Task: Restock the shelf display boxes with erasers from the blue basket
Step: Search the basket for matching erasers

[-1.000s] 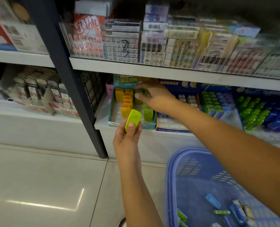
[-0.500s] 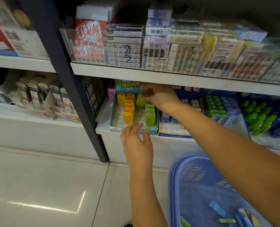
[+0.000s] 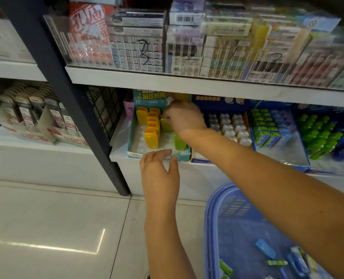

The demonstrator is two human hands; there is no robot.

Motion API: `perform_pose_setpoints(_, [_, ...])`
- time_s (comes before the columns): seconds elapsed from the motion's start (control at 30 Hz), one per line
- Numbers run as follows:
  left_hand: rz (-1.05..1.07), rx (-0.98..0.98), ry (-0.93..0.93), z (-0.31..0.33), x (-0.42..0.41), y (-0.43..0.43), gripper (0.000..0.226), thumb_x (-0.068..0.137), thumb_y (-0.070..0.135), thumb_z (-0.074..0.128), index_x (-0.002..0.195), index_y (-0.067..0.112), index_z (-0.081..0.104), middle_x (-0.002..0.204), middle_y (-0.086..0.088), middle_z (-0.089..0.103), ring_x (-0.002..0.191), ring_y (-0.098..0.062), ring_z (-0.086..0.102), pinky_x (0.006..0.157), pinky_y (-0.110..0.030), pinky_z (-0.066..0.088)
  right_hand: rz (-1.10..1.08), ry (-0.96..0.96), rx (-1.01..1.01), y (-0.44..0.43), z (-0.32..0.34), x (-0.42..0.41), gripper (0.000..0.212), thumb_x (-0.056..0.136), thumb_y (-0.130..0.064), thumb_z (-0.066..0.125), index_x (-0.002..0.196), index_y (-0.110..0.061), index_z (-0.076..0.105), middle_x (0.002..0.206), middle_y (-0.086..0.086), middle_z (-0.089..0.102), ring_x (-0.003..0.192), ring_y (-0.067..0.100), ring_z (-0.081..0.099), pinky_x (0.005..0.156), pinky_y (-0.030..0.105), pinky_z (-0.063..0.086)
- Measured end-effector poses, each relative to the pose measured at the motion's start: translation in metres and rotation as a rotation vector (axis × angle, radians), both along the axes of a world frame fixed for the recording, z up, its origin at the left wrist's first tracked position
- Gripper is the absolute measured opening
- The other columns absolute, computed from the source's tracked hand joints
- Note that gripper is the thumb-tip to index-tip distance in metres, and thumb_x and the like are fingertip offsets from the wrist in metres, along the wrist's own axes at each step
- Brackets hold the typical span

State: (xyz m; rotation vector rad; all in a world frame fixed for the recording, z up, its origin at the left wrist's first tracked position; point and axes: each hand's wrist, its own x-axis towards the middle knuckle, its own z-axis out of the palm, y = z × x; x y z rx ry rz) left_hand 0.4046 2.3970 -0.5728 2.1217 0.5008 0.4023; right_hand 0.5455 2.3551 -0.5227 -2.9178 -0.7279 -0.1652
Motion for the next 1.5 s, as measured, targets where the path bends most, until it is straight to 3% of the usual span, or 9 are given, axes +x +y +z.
perform_pose_setpoints(0.2, [-0.004, -0.032, -0.005, 0.004, -0.001, -0.001, 0.026, 0.093, 0.02, 0.056, 0.117, 0.017, 0.065, 0.124, 0.0, 0.059, 0.125, -0.014, 0.042, 0.095, -0.011, 0.025, -0.088, -0.039, -0.019, 0.006, 0.003, -0.012, 0.037, 0.093, -0.012, 0.043, 0.127, -0.001, 0.051, 0.137, 0.019, 0.045, 0.128, 0.035, 0.036, 0.106, 0.038, 0.026])
perform_pose_setpoints(0.53, [0.113, -0.16, -0.002, 0.0, -0.014, -0.015, 0.048, 0.095, 0.02, 0.054, 0.141, 0.012, 0.042, 0.155, -0.001, 0.023, 0.14, -0.019, 0.031, 0.111, -0.029, 0.029, 0.004, 0.008, -0.297, -0.005, 0.007, -0.035, 0.042, 0.092, -0.01, 0.04, 0.133, -0.013, 0.047, 0.137, 0.007, 0.051, 0.134, 0.027, 0.032, 0.111, 0.048, 0.017])
perform_pose_setpoints(0.77, [0.065, -0.209, 0.001, -0.003, -0.016, -0.018, 0.055, 0.096, 0.018, 0.052, 0.147, 0.011, 0.032, 0.157, 0.003, 0.021, 0.138, -0.022, 0.036, 0.112, -0.04, 0.034, -0.022, 0.053, -0.274, -0.006, 0.01, -0.032, 0.04, 0.086, -0.009, 0.046, 0.124, -0.012, 0.056, 0.132, 0.009, 0.054, 0.132, 0.031, 0.03, 0.109, 0.054, 0.017])
perform_pose_setpoints(0.97, [0.065, -0.229, 0.01, 0.005, -0.02, -0.015, 0.054, 0.096, 0.019, 0.052, 0.146, 0.011, 0.034, 0.156, 0.002, 0.025, 0.137, -0.023, 0.037, 0.111, -0.04, 0.035, -0.043, 0.254, -0.166, -0.011, 0.024, -0.03, 0.049, 0.092, -0.015, 0.045, 0.141, -0.013, 0.039, 0.152, 0.012, 0.026, 0.141, 0.036, 0.014, 0.114, 0.054, 0.013])
perform_pose_setpoints(1.03, [0.075, -0.225, -0.034, 0.009, -0.023, -0.017, 0.046, 0.097, 0.022, 0.052, 0.141, 0.011, 0.043, 0.149, -0.001, 0.038, 0.131, -0.022, 0.045, 0.107, -0.035, 0.039, 0.07, 0.235, 0.002, -0.029, 0.029, -0.04, 0.044, 0.096, -0.024, 0.045, 0.139, -0.016, 0.042, 0.145, 0.014, 0.038, 0.133, 0.035, 0.031, 0.11, 0.047, 0.029])
perform_pose_setpoints(1.1, [0.057, -0.167, -0.099, 0.017, -0.024, -0.023, 0.029, 0.098, 0.026, 0.048, 0.118, 0.011, 0.063, 0.118, -0.004, 0.063, 0.108, -0.019, 0.059, 0.086, -0.019, 0.044, 0.147, 0.167, 0.247, -0.061, 0.034, -0.06, 0.03, 0.095, -0.026, 0.049, 0.119, -0.011, 0.059, 0.115, 0.013, 0.061, 0.102, 0.026, 0.055, 0.089, 0.038, 0.046])
perform_pose_setpoints(1.2, [-0.082, -0.119, -0.156, 0.026, -0.021, -0.047, 0.037, 0.099, 0.029, 0.043, 0.07, 0.019, 0.063, 0.066, 0.003, 0.063, 0.067, -0.017, 0.059, 0.058, -0.02, 0.037, 0.13, 0.166, 0.254, -0.133, 0.028, -0.093, 0.034, 0.094, -0.032, 0.052, 0.076, -0.007, 0.064, 0.065, 0.006, 0.058, 0.062, 0.02, 0.051, 0.058, 0.032, 0.036])
perform_pose_setpoints(1.37, [-0.491, -0.115, 0.153, -0.007, -0.011, -0.13, 0.034, 0.095, 0.022, 0.05, 0.067, 0.01, 0.066, 0.073, -0.014, 0.07, 0.076, -0.03, 0.068, 0.073, -0.039, 0.055, -0.075, 0.557, -0.075, -0.265, -0.044, -0.131, 0.027, 0.091, -0.027, 0.058, 0.069, -0.012, 0.063, 0.071, 0.007, 0.061, 0.076, 0.022, 0.056, 0.066, 0.031, 0.036])
perform_pose_setpoints(1.5, [-0.901, 0.129, 0.627, -0.078, -0.033, -0.191, 0.022, 0.093, 0.015, 0.051, 0.093, 0.002, 0.069, 0.102, -0.021, 0.068, 0.094, -0.026, 0.064, 0.078, -0.032, 0.049, -0.192, 0.9, -0.253, -0.339, -0.117, -0.162, 0.017, 0.086, -0.015, 0.058, 0.073, -0.006, 0.065, 0.077, 0.016, 0.059, 0.073, 0.019, 0.049, 0.065, 0.026, 0.036])
